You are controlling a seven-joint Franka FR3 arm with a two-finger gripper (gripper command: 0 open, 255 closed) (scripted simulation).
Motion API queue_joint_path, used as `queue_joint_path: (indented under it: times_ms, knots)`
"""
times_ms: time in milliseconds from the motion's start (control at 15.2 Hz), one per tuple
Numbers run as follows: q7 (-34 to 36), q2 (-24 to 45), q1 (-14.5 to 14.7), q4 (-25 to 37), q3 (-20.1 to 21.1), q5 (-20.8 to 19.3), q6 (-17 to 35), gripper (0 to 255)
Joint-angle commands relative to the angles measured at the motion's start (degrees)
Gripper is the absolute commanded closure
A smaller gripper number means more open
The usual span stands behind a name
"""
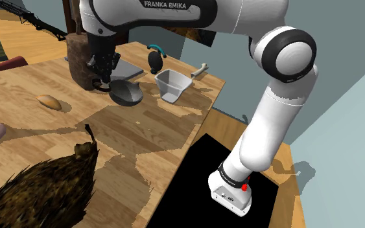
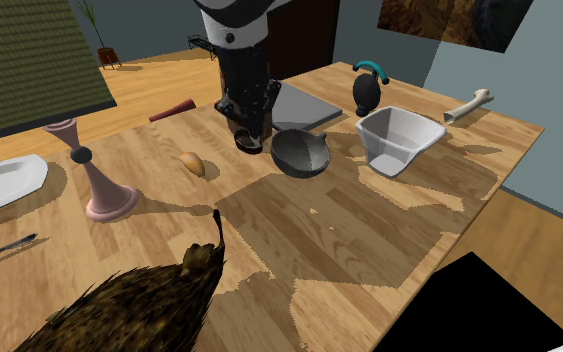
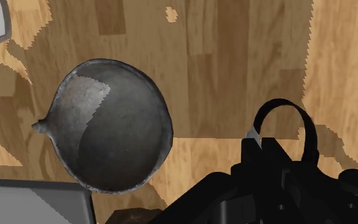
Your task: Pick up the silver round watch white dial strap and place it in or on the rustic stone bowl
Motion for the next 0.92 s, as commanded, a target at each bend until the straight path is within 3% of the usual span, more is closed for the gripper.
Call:
queue_joint_path:
  times_ms: [0,858]
  knots:
    - [-2.3,-0.2,-1.3,0.0,-0.9,0.2,0.1,255]
    - [-17.8,1.9,-10.0,4.7,-7.3,0.6,-0.6,255]
